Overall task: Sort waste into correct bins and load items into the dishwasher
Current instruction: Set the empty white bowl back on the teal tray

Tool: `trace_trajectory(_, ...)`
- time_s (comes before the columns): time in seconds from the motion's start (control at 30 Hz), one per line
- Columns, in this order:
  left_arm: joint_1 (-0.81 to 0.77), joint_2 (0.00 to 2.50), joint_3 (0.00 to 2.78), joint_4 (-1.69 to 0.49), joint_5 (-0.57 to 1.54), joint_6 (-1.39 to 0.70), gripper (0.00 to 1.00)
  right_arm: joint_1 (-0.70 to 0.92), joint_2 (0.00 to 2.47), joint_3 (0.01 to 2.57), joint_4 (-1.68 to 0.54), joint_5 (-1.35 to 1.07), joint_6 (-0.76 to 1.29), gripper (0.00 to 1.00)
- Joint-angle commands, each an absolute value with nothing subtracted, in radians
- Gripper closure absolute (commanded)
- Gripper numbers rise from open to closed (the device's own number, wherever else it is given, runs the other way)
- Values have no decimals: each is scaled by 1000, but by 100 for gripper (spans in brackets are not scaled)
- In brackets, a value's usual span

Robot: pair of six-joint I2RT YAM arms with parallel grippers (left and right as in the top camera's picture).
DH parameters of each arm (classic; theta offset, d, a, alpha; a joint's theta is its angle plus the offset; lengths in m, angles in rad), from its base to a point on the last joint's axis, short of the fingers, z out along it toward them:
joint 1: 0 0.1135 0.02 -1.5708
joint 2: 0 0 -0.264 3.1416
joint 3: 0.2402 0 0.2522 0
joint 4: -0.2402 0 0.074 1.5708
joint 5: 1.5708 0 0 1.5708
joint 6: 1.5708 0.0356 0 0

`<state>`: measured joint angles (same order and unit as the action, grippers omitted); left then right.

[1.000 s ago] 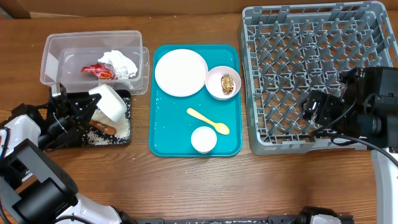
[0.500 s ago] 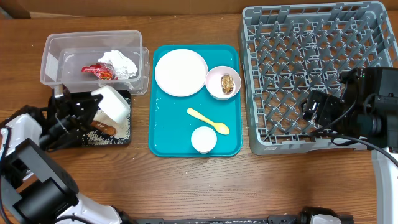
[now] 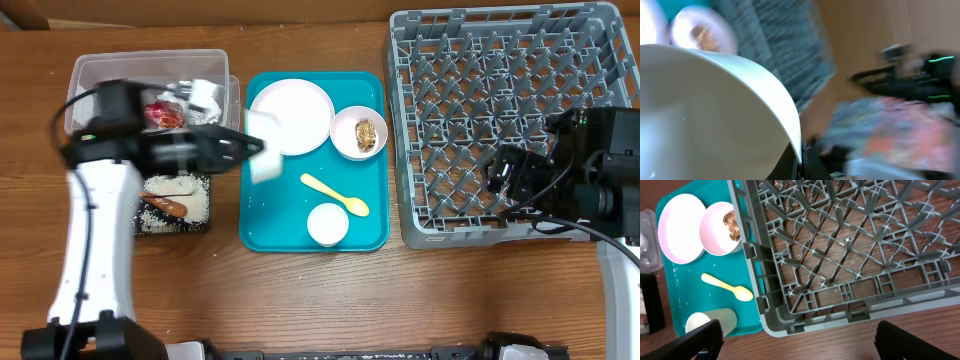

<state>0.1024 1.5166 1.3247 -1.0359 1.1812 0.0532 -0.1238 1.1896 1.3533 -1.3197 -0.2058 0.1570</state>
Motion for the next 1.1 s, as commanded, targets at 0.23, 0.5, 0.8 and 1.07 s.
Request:
trace_trajectory(0.23,-418,1662,1294,-957,-13,-247,96,-124,1189,1374,-1315,-212,156,0)
trace_trajectory(0.5,-496,1863,1294,-942,-71,-277,96,-124,1189,1374,-1315,-212,156,0)
trace_trajectory(0.8,-492,1897,1302,-938,-89,-314,79,-124,1189,1374,-1314,-212,156,0)
trace_trajectory(1.07,-492,1897,1596,-1015,-69,-234,40,-124,1189,1374,-1314,-212,156,0)
